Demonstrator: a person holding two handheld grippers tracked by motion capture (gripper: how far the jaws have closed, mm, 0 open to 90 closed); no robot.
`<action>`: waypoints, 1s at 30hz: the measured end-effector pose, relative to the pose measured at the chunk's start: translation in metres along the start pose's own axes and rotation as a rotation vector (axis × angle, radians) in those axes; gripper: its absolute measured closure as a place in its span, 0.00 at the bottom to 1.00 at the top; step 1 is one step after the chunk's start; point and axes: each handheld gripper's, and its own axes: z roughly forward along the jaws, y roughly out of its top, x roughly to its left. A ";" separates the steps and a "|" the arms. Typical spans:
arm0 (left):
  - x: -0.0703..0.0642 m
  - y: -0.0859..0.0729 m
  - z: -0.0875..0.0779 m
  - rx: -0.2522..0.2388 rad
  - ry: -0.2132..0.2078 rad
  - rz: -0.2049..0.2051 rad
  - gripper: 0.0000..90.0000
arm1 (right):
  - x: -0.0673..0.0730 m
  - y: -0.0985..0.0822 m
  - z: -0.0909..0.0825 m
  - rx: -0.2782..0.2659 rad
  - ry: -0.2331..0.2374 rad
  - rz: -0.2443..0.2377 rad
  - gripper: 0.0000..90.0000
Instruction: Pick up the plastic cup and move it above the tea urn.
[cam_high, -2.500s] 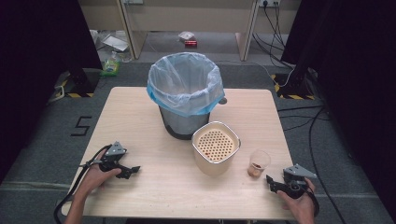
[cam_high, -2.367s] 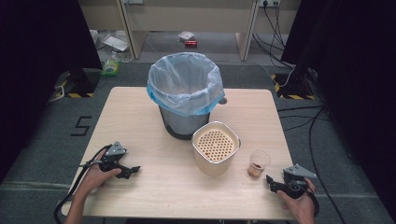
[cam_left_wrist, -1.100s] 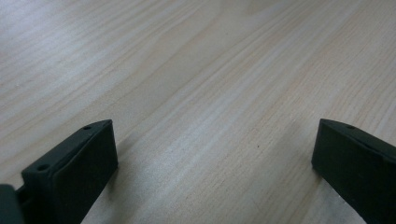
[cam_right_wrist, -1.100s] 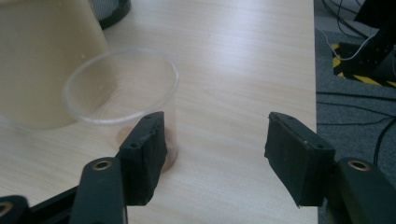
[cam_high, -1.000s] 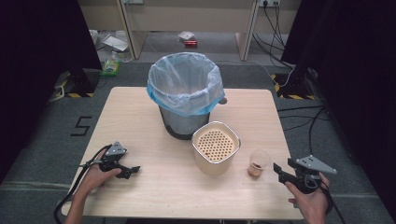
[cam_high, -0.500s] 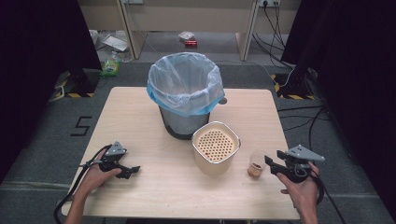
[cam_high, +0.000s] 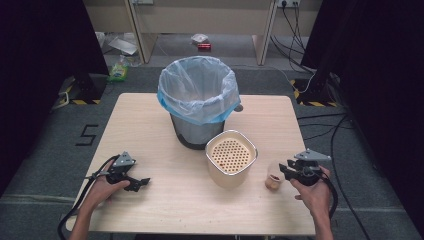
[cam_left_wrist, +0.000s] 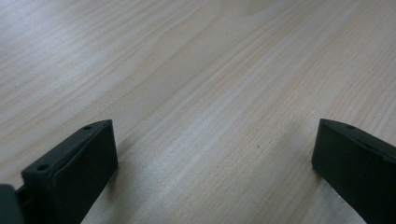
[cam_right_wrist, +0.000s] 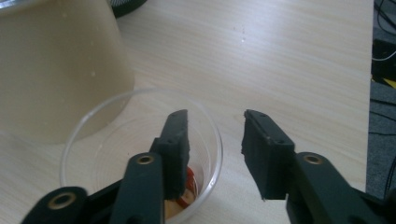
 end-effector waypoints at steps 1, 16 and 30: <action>0.000 0.000 0.000 0.000 0.000 0.000 0.00 | 0.000 -0.002 0.001 0.004 0.003 -0.001 0.74; 0.000 0.000 0.000 0.000 0.000 0.000 0.00 | 0.005 -0.019 -0.008 0.029 0.077 -0.047 0.91; 0.000 0.000 0.000 0.000 0.000 0.000 0.00 | 0.014 -0.010 -0.021 -0.017 0.068 -0.123 0.97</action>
